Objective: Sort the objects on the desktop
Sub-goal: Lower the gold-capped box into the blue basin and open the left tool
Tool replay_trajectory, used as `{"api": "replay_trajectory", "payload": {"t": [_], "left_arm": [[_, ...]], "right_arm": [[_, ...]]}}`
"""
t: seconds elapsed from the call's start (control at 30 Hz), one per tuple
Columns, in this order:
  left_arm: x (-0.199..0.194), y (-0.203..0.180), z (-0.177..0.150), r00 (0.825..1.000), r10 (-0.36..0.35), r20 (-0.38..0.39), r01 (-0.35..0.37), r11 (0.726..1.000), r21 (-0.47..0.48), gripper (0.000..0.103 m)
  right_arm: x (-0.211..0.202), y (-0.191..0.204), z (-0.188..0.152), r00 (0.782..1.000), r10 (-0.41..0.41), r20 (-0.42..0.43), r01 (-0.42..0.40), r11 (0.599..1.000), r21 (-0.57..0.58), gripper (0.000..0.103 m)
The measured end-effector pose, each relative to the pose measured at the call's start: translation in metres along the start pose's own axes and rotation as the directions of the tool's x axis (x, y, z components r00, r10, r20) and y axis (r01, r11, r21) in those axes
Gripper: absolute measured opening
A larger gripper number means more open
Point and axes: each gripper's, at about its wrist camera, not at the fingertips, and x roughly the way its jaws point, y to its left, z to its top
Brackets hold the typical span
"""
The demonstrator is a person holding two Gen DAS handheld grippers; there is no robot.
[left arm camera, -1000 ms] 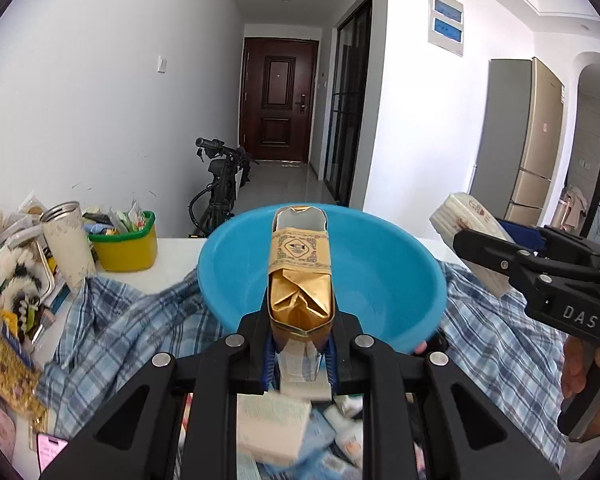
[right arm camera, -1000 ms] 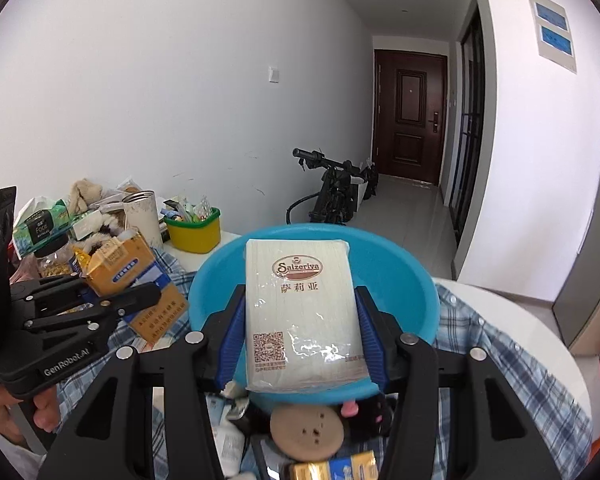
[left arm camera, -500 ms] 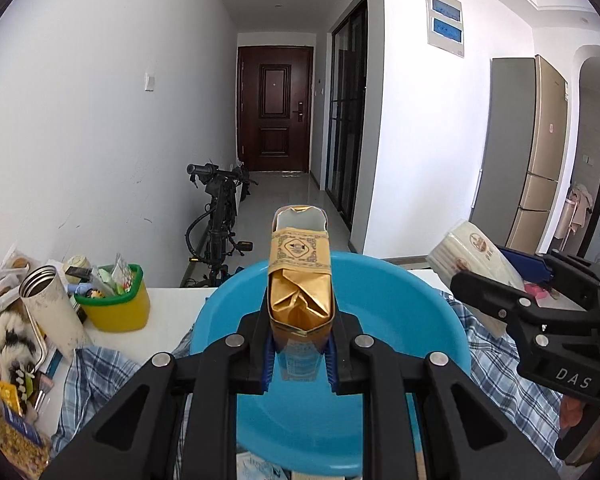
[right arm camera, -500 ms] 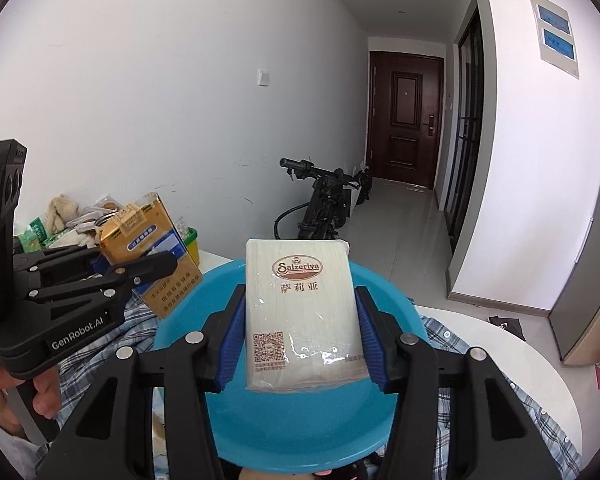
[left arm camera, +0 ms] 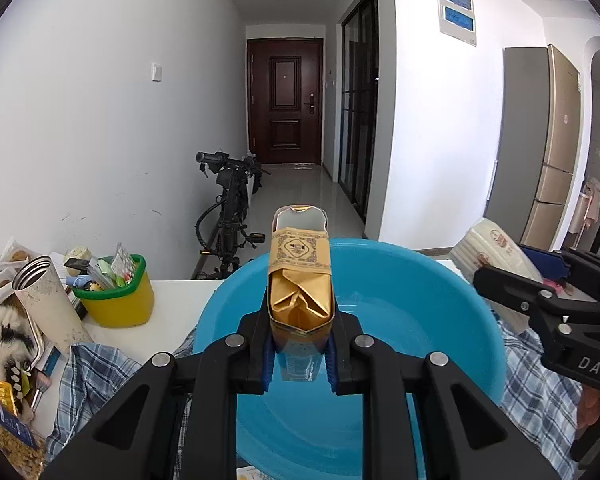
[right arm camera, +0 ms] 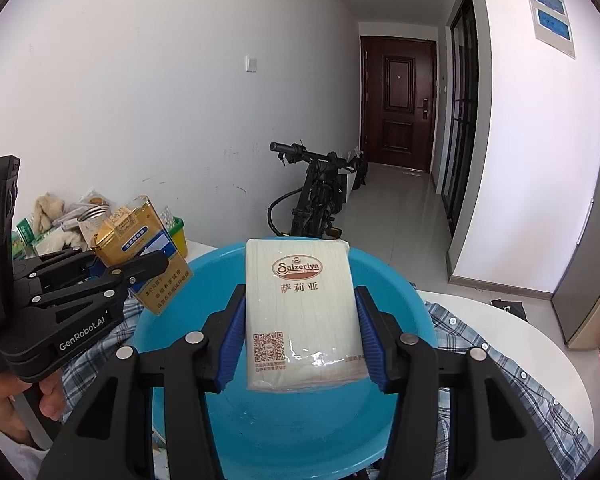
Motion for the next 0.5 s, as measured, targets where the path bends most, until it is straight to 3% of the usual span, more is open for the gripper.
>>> {"api": "replay_trajectory", "payload": {"t": [0.27, 0.5], "left_arm": [[0.007, -0.0021, -0.0003, 1.0, -0.013, -0.01, 0.013, 1.0, 0.012, 0.021], [0.0064, -0.0023, 0.0004, 1.0, -0.01, -0.003, 0.01, 1.0, 0.02, 0.021]], "right_arm": [[-0.0035, -0.0006, -0.0011, 0.999, -0.035, -0.004, 0.035, 0.999, -0.027, 0.05], [-0.0036, -0.0014, -0.0009, 1.0, -0.009, -0.007, 0.009, 1.0, -0.015, 0.05]]}}
